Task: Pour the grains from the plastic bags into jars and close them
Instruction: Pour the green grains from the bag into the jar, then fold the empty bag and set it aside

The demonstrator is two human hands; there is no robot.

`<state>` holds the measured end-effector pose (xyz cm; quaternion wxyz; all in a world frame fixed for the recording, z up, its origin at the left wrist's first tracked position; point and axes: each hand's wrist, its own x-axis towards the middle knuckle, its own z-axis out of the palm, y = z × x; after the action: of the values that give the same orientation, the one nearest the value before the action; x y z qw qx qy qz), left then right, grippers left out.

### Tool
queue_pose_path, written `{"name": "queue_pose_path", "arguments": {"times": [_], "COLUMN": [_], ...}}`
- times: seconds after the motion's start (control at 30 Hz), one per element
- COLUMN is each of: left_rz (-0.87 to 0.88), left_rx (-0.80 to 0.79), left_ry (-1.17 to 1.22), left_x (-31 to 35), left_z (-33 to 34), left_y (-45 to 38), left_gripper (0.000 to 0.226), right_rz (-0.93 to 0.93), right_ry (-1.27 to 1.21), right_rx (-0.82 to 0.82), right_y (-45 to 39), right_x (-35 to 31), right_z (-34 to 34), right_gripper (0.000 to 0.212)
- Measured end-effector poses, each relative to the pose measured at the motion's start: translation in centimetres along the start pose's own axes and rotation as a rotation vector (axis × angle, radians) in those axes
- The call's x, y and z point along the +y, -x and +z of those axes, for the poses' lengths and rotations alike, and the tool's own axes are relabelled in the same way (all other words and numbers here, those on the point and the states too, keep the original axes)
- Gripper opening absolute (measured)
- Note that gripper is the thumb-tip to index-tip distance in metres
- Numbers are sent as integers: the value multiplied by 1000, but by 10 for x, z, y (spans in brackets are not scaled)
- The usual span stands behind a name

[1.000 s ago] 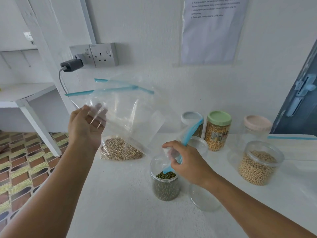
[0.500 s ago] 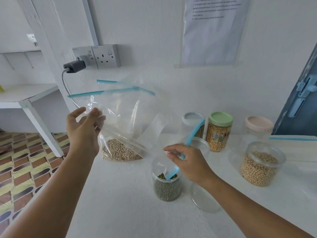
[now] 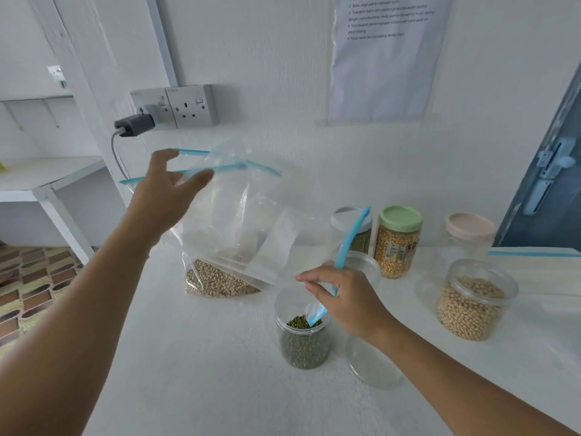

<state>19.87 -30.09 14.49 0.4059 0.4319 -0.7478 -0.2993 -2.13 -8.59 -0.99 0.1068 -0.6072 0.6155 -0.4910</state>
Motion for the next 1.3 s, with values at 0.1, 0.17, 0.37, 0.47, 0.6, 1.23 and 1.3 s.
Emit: {"name": "queue_pose_path", "arguments": {"times": [0.1, 0.17, 0.37, 0.47, 0.6, 1.23, 1.3], "left_rz": [13, 13, -37, -103, -133, 172, 90], "left_rx": [-115, -83, 169, 124, 195, -754, -852], "left_ry": [-65, 15, 279, 300, 332, 217, 280], "left_x": [18, 22, -3, -14, -24, 53, 51], "left_z": [8, 12, 3, 0, -6, 15, 33], "left_y": [-12, -13, -1, 5, 8, 7, 1], "left_gripper": [87, 84, 73, 74, 75, 40, 38], "right_rz": [-17, 16, 240, 290, 329, 182, 187], "right_ry": [27, 10, -243, -395, -485, -352, -379], "right_rx": [-16, 5, 215, 236, 317, 111, 88], "right_y": [-1, 0, -8, -15, -26, -80, -80], "right_x": [1, 0, -6, -10, -12, -69, -67], "right_z": [0, -2, -20, -21, -24, -104, -108], "right_gripper": [24, 24, 28, 34, 37, 47, 52]}}
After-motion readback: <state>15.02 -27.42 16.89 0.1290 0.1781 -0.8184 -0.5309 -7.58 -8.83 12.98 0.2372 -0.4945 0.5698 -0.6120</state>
